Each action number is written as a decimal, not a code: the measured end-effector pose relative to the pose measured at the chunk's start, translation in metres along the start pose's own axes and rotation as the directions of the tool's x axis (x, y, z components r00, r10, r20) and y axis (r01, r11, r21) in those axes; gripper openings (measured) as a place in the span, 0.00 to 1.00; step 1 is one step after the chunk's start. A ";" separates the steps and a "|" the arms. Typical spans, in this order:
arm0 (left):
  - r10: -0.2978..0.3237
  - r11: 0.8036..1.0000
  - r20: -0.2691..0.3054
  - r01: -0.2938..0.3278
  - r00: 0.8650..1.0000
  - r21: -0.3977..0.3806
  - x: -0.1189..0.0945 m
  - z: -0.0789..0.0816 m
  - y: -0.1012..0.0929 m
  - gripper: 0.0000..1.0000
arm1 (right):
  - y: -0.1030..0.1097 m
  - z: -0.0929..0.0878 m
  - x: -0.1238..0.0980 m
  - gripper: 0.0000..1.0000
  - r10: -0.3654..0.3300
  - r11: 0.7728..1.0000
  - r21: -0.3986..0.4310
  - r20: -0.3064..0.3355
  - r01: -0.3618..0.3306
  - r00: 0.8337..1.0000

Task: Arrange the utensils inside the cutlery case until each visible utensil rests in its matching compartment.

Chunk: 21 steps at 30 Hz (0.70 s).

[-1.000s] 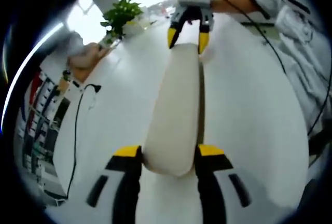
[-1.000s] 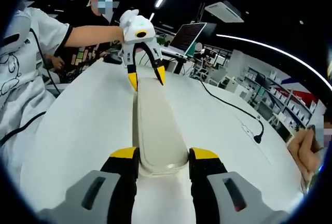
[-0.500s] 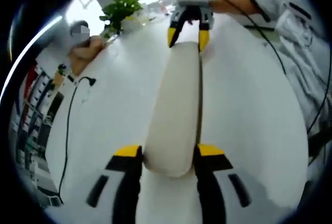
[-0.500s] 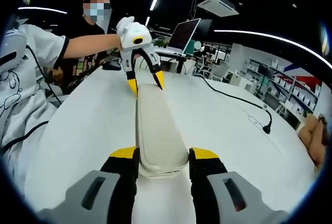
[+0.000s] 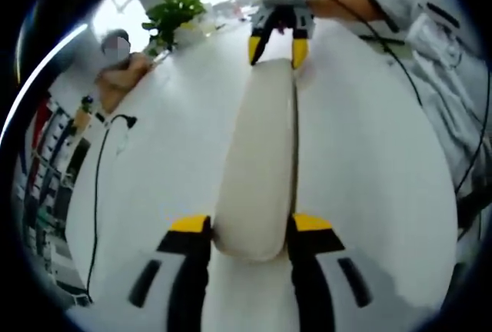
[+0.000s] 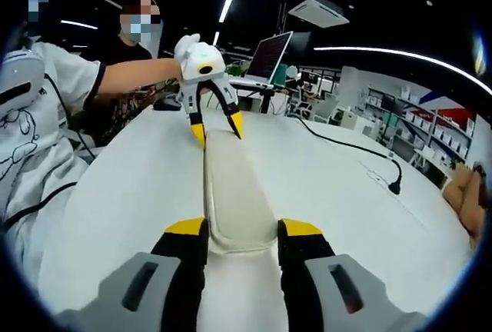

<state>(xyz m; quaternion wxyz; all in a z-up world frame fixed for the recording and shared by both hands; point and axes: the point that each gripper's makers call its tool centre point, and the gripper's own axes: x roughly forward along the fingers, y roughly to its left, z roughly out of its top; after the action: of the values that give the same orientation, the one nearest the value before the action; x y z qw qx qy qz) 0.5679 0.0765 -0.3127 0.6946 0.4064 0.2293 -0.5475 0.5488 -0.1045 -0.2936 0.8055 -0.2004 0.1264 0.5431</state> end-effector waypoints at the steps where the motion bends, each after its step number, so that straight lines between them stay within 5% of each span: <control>1: -0.001 1.000 -0.004 0.001 1.000 0.004 0.000 0.000 0.000 0.42 | 0.000 -0.002 -0.002 0.38 -0.006 1.000 0.005 0.002 0.006 1.000; 13: 0.007 1.000 -0.010 -0.007 1.000 0.030 -0.003 0.003 -0.003 0.41 | 0.005 -0.005 -0.009 0.36 -0.024 1.000 0.003 -0.009 0.024 1.000; 17: 0.014 1.000 0.010 -0.015 1.000 0.026 -0.013 0.005 -0.003 0.41 | 0.008 0.011 -0.015 0.31 -0.032 0.999 -0.017 0.007 0.032 0.999; 21: 0.034 0.999 0.047 -0.034 0.998 0.002 -0.026 0.013 0.003 0.41 | 0.014 0.029 -0.013 0.26 -0.009 0.997 0.077 0.016 0.007 1.000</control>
<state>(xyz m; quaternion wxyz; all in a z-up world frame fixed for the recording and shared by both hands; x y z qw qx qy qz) 0.5615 0.0807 -0.2847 0.7085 0.3983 0.2054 -0.5452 0.5311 -0.0974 -0.2651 0.8159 -0.1652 0.1399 0.5362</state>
